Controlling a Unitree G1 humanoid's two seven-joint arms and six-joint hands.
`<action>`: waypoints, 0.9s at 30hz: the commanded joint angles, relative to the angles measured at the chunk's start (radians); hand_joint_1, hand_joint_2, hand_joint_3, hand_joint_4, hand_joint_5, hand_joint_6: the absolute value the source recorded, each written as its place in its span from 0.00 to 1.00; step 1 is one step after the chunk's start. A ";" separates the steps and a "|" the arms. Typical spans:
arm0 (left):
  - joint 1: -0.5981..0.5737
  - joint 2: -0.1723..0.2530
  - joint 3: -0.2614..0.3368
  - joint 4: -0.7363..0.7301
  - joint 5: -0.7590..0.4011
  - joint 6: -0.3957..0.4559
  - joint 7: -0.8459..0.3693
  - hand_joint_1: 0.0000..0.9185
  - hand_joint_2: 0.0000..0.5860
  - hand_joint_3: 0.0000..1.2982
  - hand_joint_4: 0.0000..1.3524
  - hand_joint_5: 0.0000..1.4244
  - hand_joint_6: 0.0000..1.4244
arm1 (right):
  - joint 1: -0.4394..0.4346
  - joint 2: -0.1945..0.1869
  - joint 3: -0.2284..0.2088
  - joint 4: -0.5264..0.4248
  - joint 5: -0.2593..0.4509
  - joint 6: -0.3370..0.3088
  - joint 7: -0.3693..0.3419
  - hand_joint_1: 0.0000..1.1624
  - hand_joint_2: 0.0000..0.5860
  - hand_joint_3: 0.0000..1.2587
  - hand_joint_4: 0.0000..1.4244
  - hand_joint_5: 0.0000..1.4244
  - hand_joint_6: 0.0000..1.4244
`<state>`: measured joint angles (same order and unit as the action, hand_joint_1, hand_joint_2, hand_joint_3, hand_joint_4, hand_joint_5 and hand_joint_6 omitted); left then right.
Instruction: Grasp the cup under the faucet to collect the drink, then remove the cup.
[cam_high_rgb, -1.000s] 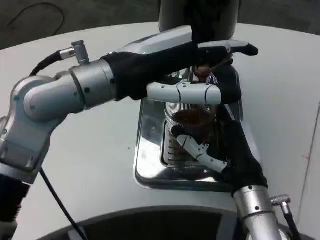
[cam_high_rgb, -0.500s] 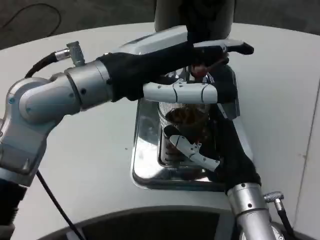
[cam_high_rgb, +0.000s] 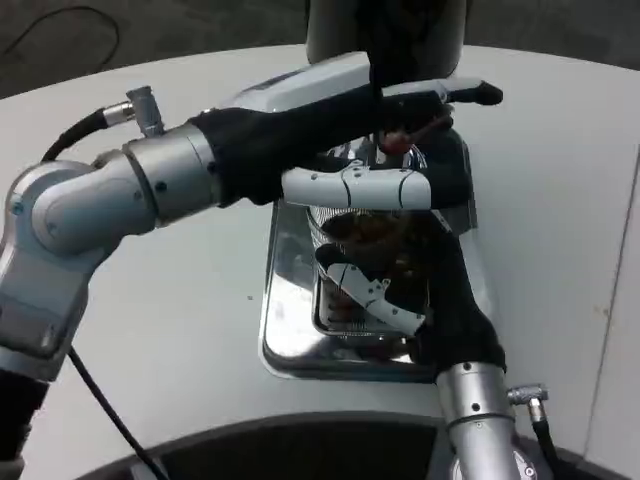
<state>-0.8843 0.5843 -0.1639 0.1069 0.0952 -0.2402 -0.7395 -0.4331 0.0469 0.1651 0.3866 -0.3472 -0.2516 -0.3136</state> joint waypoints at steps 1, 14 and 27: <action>0.042 0.021 0.004 -0.011 0.018 0.003 -0.005 0.00 0.22 0.08 0.03 0.10 0.06 | 0.018 0.029 0.007 0.058 0.001 0.020 -0.023 0.64 0.41 0.21 0.23 0.26 0.14; 0.072 -0.032 0.083 0.007 -0.019 -0.096 0.114 0.00 0.22 0.04 0.02 0.11 0.08 | 0.011 0.032 -0.002 0.111 -0.003 -0.022 -0.092 0.65 0.43 0.28 0.29 0.32 0.19; 0.062 -0.082 0.106 0.038 -0.035 -0.159 0.157 0.00 0.22 0.06 0.07 0.16 0.13 | 0.021 0.019 -0.019 0.125 -0.002 -0.039 -0.125 0.66 0.44 0.33 0.34 0.38 0.25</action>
<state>-0.8273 0.5089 -0.0663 0.1398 0.0745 -0.3765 -0.5985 -0.4582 0.0668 0.1511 0.4740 -0.3526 -0.3230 -0.4412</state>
